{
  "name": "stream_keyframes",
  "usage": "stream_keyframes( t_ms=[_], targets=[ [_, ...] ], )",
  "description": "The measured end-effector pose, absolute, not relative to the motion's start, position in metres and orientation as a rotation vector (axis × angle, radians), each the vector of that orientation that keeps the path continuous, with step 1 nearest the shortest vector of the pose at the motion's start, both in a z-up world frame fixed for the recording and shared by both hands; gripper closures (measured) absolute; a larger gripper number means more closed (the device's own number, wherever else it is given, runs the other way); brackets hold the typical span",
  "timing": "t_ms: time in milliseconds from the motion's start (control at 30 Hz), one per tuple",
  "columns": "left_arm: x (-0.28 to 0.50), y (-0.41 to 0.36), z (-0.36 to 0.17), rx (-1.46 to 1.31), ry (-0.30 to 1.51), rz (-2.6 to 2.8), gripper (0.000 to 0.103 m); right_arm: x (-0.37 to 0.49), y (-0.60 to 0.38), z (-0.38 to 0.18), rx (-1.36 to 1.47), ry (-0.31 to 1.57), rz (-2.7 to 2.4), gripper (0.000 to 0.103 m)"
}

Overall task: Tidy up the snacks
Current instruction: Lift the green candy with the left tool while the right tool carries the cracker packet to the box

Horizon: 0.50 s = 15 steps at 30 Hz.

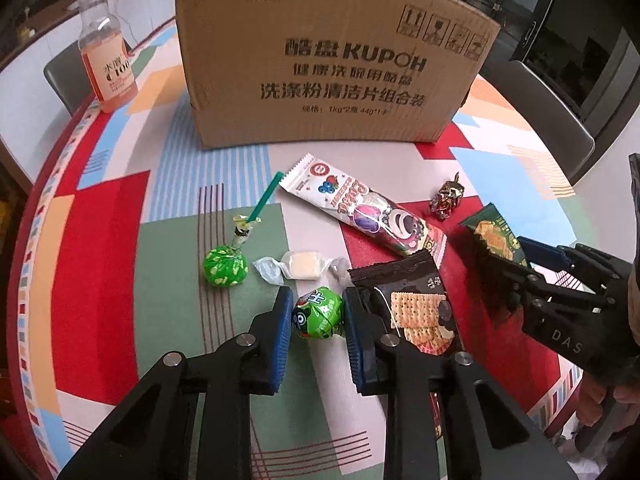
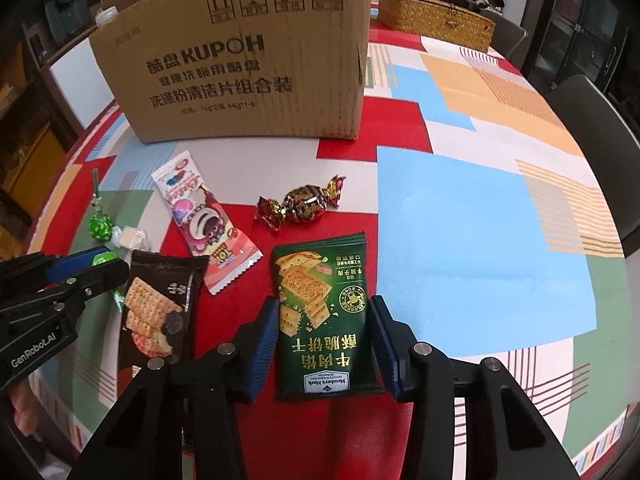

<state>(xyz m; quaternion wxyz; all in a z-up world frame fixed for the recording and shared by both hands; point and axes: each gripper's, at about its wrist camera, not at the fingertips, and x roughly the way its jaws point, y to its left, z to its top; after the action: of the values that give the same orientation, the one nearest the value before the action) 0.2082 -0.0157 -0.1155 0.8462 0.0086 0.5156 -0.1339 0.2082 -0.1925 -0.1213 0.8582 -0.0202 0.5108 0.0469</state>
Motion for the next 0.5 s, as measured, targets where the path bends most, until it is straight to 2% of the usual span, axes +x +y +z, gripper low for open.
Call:
stream_keyframes(
  t_ms=[500],
  targets=[
    [0.185,-0.004,-0.061,0.015,0.932,-0.273,0.077,0.188,-0.179,-0.068,-0.059,0.921,0.146,0.058]
  ],
)
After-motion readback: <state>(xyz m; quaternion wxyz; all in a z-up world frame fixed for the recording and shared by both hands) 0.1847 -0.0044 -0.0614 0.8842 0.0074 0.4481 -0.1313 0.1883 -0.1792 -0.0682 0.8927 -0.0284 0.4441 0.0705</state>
